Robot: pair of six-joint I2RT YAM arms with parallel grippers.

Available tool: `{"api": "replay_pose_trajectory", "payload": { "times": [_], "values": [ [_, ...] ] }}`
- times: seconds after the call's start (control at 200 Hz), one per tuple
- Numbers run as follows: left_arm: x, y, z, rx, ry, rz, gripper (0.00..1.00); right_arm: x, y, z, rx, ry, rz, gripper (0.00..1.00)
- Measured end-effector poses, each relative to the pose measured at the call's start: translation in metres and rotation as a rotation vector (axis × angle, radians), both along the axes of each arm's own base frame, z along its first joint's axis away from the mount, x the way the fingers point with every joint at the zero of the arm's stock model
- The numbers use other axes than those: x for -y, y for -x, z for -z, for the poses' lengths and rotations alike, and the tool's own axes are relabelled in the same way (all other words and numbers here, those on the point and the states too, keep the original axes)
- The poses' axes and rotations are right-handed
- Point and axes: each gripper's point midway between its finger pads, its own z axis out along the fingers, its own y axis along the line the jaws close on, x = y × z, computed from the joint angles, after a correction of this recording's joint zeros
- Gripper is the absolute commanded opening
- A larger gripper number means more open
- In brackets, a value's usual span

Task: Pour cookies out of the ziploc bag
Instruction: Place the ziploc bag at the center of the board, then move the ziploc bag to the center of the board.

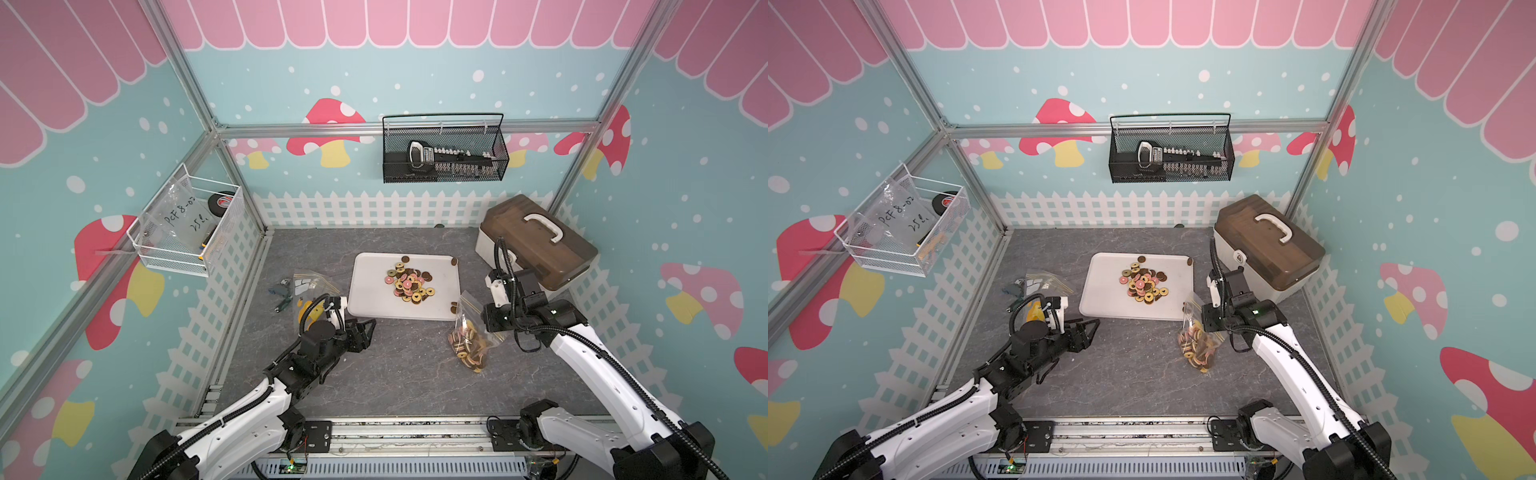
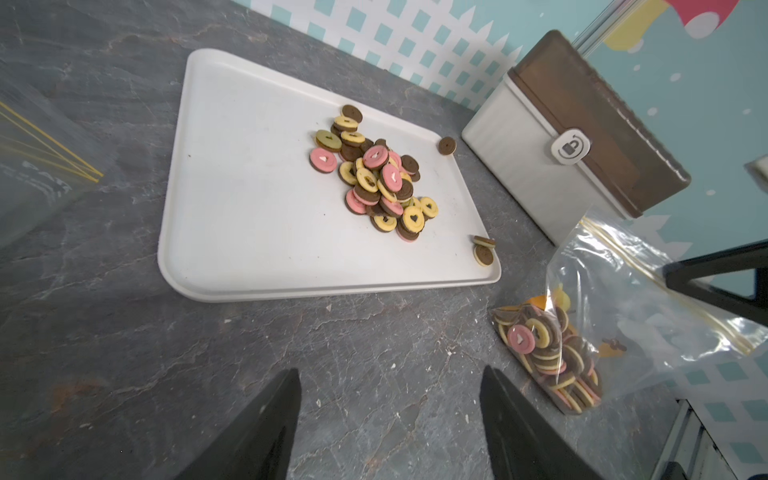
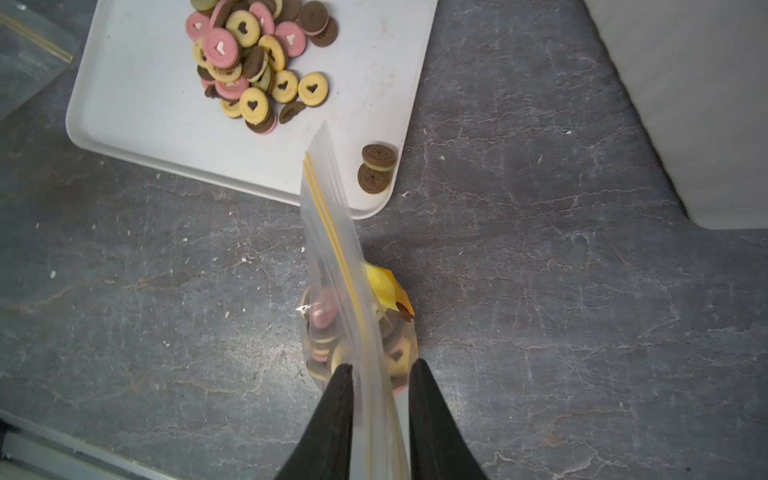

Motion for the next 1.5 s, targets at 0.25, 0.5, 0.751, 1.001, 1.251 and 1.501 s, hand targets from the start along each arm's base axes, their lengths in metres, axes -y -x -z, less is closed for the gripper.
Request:
{"api": "replay_pose_trajectory", "payload": {
  "times": [0.25,0.5,0.751,1.001,1.251,1.501],
  "values": [
    [-0.005,-0.001,-0.009,0.031,0.010,-0.024,0.70,-0.014,0.010,-0.018,0.039,-0.103,-0.049,0.00],
    [-0.005,-0.002,-0.002,0.012,-0.002,-0.026,0.69,-0.032,0.024,-0.032,0.061,-0.195,-0.110,0.00],
    [-0.001,0.000,-0.005,-0.005,0.011,-0.013,0.69,-0.072,0.037,-0.071,0.159,-0.378,-0.214,0.00],
    [0.007,0.000,-0.025,-0.007,0.056,0.020,0.57,-0.114,0.039,-0.081,0.193,-0.547,-0.269,0.00],
    [0.020,0.001,-0.041,-0.031,0.106,0.069,0.47,-0.140,0.032,-0.075,0.209,-0.600,-0.262,0.00],
    [0.049,0.008,-0.022,-0.126,0.132,0.147,0.28,-0.147,0.036,-0.026,0.138,-0.553,-0.238,0.00]
  ]
}}
